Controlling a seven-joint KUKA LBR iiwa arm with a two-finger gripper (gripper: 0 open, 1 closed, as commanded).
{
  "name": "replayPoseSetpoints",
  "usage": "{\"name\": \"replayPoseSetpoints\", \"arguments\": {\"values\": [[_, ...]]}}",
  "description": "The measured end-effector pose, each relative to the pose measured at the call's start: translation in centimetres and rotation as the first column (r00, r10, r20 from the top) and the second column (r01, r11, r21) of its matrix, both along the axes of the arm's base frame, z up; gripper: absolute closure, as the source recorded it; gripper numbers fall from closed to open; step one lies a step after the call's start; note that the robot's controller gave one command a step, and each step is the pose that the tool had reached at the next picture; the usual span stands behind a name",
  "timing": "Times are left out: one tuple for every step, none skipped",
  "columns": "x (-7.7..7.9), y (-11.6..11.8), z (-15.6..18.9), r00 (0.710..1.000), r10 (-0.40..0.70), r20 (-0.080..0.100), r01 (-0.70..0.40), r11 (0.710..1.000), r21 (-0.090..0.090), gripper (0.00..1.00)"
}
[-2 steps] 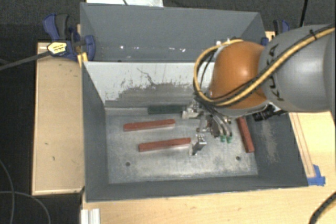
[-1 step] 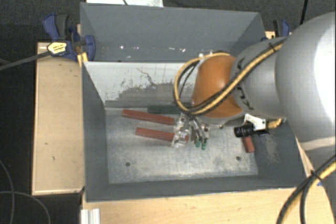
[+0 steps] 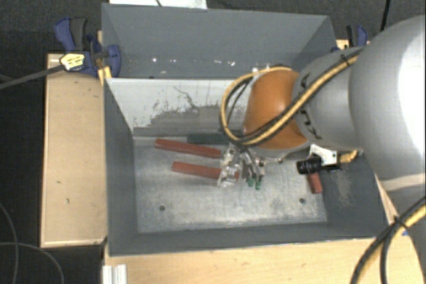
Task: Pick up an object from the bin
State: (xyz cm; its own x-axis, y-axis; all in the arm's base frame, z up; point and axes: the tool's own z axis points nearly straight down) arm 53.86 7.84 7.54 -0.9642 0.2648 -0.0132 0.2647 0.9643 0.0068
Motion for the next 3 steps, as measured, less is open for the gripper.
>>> {"name": "replayPoseSetpoints", "arguments": {"values": [[-0.3,0.0,-0.3,1.0,0.001,-0.007,-0.001,1.0,-0.001,0.0],[-0.3,0.0,-0.2,1.0,0.001,-0.007,-0.001,1.0,-0.001,0.0],[1.5,7.1,-0.1,0.999,0.044,-0.001,-0.044,0.999,0.001,1.0]]}}
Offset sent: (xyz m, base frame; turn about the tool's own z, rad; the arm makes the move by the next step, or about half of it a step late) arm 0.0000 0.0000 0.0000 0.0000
